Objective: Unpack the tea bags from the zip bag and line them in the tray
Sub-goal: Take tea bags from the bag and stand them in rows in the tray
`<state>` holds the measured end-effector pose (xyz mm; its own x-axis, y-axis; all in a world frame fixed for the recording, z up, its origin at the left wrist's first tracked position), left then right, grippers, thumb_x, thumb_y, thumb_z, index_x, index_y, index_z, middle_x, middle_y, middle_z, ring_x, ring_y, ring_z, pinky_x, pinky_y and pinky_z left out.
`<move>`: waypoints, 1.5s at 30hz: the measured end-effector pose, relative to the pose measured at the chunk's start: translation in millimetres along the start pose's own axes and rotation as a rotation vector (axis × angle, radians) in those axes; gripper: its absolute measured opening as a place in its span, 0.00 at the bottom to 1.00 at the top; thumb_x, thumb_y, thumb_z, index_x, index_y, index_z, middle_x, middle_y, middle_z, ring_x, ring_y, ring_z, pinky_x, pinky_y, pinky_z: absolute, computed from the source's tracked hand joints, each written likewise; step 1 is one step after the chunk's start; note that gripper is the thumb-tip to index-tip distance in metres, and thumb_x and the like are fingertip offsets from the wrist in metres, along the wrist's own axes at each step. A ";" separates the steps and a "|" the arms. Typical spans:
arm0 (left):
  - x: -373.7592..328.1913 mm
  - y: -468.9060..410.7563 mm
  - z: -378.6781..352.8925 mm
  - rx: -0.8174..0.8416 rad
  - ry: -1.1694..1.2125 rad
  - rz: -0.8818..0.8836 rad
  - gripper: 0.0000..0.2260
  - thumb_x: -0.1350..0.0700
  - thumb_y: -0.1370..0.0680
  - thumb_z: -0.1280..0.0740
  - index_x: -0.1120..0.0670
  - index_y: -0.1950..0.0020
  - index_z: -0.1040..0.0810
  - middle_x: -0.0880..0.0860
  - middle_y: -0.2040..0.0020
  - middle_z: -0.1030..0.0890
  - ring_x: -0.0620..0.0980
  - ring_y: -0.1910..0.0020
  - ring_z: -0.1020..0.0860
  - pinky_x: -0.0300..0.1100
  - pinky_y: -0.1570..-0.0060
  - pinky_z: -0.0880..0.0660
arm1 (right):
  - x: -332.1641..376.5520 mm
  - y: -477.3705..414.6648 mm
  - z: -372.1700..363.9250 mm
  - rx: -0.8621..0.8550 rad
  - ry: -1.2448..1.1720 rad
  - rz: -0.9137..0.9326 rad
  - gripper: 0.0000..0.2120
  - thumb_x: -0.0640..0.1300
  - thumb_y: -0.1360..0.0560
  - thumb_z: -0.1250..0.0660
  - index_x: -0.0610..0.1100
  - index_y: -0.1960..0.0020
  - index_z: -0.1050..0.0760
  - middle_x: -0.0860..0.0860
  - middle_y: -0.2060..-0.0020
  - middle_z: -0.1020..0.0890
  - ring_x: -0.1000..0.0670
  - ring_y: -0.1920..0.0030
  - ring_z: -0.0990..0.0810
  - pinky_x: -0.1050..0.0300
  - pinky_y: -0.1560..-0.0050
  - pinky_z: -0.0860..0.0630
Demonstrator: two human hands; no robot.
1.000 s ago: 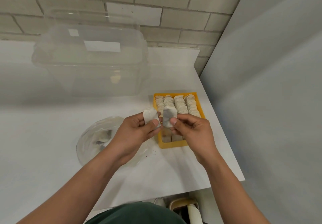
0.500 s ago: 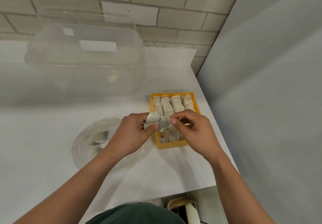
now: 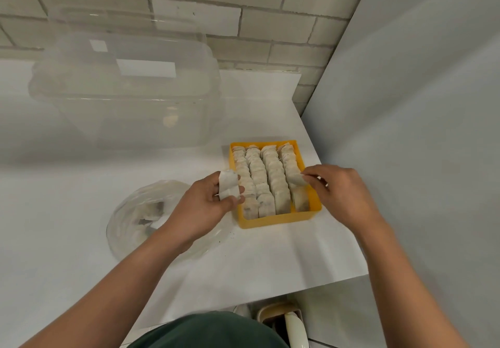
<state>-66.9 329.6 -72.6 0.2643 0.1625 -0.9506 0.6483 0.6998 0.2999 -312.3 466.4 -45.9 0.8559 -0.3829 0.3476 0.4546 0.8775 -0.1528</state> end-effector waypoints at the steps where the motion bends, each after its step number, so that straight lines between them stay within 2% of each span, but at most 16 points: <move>1: 0.4 0.5 0.1 0.003 0.016 0.003 0.15 0.65 0.21 0.29 0.47 0.40 0.20 0.44 0.47 0.12 0.45 0.45 0.14 0.50 0.35 0.22 | -8.3 0.9 0.3 0.036 0.043 0.010 0.08 0.48 0.18 0.33 0.52 0.44 0.16 0.55 0.51 0.14 0.48 0.53 0.17 0.48 0.53 0.20; 5: 2.7 1.8 -1.1 -0.011 0.054 0.002 0.12 0.65 0.20 0.30 0.52 0.41 0.21 0.47 0.46 0.13 0.47 0.46 0.14 0.54 0.35 0.21 | -28.7 3.3 -9.1 0.227 0.163 0.037 0.08 0.48 0.18 0.35 0.55 0.45 0.16 0.57 0.51 0.15 0.48 0.50 0.18 0.46 0.52 0.20; 9: 2.2 4.7 -2.3 -0.010 0.039 -0.023 0.11 0.64 0.20 0.30 0.52 0.41 0.18 0.46 0.44 0.13 0.47 0.47 0.13 0.55 0.35 0.21 | -34.2 -2.8 -23.0 0.374 0.300 0.086 0.11 0.49 0.17 0.37 0.54 0.41 0.17 0.56 0.46 0.18 0.48 0.45 0.21 0.51 0.52 0.22; 13: 3.7 6.1 0.2 -0.023 0.038 -0.015 0.12 0.64 0.20 0.29 0.51 0.40 0.17 0.47 0.45 0.13 0.50 0.48 0.13 0.55 0.37 0.20 | -31.2 -9.7 -33.6 0.361 0.369 0.091 0.11 0.49 0.17 0.36 0.53 0.40 0.17 0.53 0.46 0.23 0.49 0.44 0.24 0.55 0.57 0.29; 23: 9.3 6.0 0.6 -0.053 0.039 0.002 0.09 0.62 0.22 0.26 0.51 0.44 0.14 0.49 0.48 0.12 0.50 0.51 0.12 0.55 0.36 0.21 | -31.9 -16.3 -47.4 0.305 0.443 -0.009 0.16 0.50 0.21 0.30 0.54 0.34 0.21 0.53 0.45 0.24 0.49 0.44 0.23 0.56 0.55 0.24; 25: 9.2 5.1 0.1 -0.050 0.027 -0.007 0.10 0.61 0.22 0.25 0.50 0.44 0.14 0.49 0.49 0.12 0.51 0.51 0.12 0.55 0.36 0.21 | -27.0 -16.7 -43.1 0.286 0.397 -0.042 0.16 0.51 0.22 0.30 0.53 0.34 0.21 0.54 0.46 0.25 0.49 0.44 0.23 0.56 0.56 0.27; 27: 8.5 4.2 -0.4 -0.051 -0.013 -0.021 0.11 0.61 0.23 0.25 0.49 0.43 0.14 0.48 0.51 0.12 0.49 0.53 0.12 0.53 0.38 0.19 | -15.9 -15.7 -36.1 0.193 0.265 -0.048 0.13 0.51 0.22 0.29 0.52 0.38 0.19 0.55 0.52 0.26 0.49 0.48 0.22 0.55 0.56 0.26; 30: 6.7 1.3 -3.0 -0.049 -0.166 -0.074 0.14 0.59 0.24 0.23 0.44 0.42 0.16 0.44 0.53 0.12 0.42 0.55 0.14 0.44 0.42 0.19 | 14.3 -10.9 -22.8 0.058 -0.125 0.001 0.10 0.52 0.24 0.26 0.53 0.44 0.15 0.57 0.58 0.22 0.54 0.57 0.22 0.58 0.55 0.25; 31: 5.9 0.3 -4.7 -0.038 -0.232 -0.100 0.15 0.58 0.24 0.23 0.43 0.41 0.18 0.44 0.53 0.12 0.40 0.55 0.15 0.42 0.44 0.19 | 26.7 -9.1 -17.9 0.093 -0.269 0.022 0.11 0.53 0.24 0.26 0.55 0.42 0.16 0.57 0.57 0.20 0.55 0.57 0.21 0.61 0.54 0.25; 33: 4.2 -1.0 -8.5 -0.007 -0.323 -0.144 0.18 0.58 0.24 0.23 0.43 0.38 0.19 0.45 0.53 0.13 0.40 0.56 0.15 0.39 0.46 0.19 | 48.0 -6.1 -10.4 0.286 -0.470 0.060 0.15 0.53 0.23 0.27 0.58 0.37 0.19 0.60 0.51 0.17 0.57 0.52 0.19 0.65 0.50 0.23; 35: 3.5 -1.6 -11.4 0.022 -0.342 -0.167 0.19 0.58 0.24 0.23 0.43 0.36 0.20 0.46 0.53 0.14 0.41 0.57 0.15 0.40 0.47 0.19 | 60.0 -2.8 -7.2 0.443 -0.485 0.108 0.15 0.52 0.21 0.29 0.59 0.34 0.21 0.64 0.48 0.17 0.59 0.48 0.18 0.68 0.48 0.24; 36: 3.8 -2.2 -12.6 0.036 -0.342 -0.174 0.20 0.59 0.24 0.23 0.43 0.35 0.20 0.46 0.53 0.13 0.42 0.57 0.15 0.41 0.47 0.18 | 62.0 -0.9 -6.5 0.448 -0.457 0.135 0.13 0.50 0.20 0.29 0.58 0.36 0.19 0.65 0.51 0.17 0.60 0.49 0.18 0.69 0.49 0.24; 38: 4.0 -3.2 -15.3 0.051 -0.338 -0.185 0.21 0.58 0.24 0.23 0.43 0.35 0.21 0.46 0.53 0.14 0.42 0.56 0.15 0.42 0.47 0.18 | 61.0 1.0 -5.5 0.390 -0.417 0.156 0.08 0.48 0.20 0.29 0.55 0.42 0.16 0.64 0.56 0.16 0.61 0.53 0.18 0.70 0.54 0.26; 40: 5.9 -4.1 -17.5 0.037 -0.360 -0.205 0.20 0.57 0.24 0.23 0.42 0.36 0.22 0.45 0.52 0.15 0.40 0.56 0.15 0.39 0.49 0.18 | 56.6 1.1 -5.2 0.325 -0.392 0.155 0.06 0.47 0.20 0.29 0.54 0.45 0.15 0.64 0.58 0.15 0.61 0.55 0.18 0.70 0.55 0.27; 42: 8.8 -4.2 -20.0 0.010 -0.441 -0.251 0.20 0.57 0.24 0.24 0.43 0.35 0.22 0.42 0.49 0.16 0.38 0.54 0.17 0.38 0.51 0.19 | 47.0 -1.6 -5.5 0.224 -0.338 0.114 0.06 0.48 0.20 0.30 0.54 0.45 0.15 0.63 0.57 0.14 0.60 0.55 0.19 0.71 0.55 0.28; 45: 14.3 -3.7 -22.4 0.006 -0.649 -0.356 0.15 0.53 0.22 0.26 0.46 0.36 0.20 0.43 0.48 0.17 0.41 0.51 0.18 0.42 0.50 0.20 | 27.9 -6.7 -4.6 0.043 -0.219 0.033 0.07 0.48 0.19 0.30 0.53 0.44 0.15 0.59 0.54 0.13 0.57 0.57 0.20 0.70 0.55 0.28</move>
<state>-81.6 344.8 -89.1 0.4052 -0.5193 -0.7524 0.7770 0.6293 -0.0158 -290.4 448.5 -39.4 0.7941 -0.2856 0.5365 0.4118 0.9021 -0.1293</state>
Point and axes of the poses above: each hand's wrist, its own y-axis away from the middle knuckle, its own z-axis out of the back of the hand, x = y × z, the point moved 1 cm from there along -y, towards the middle knuckle
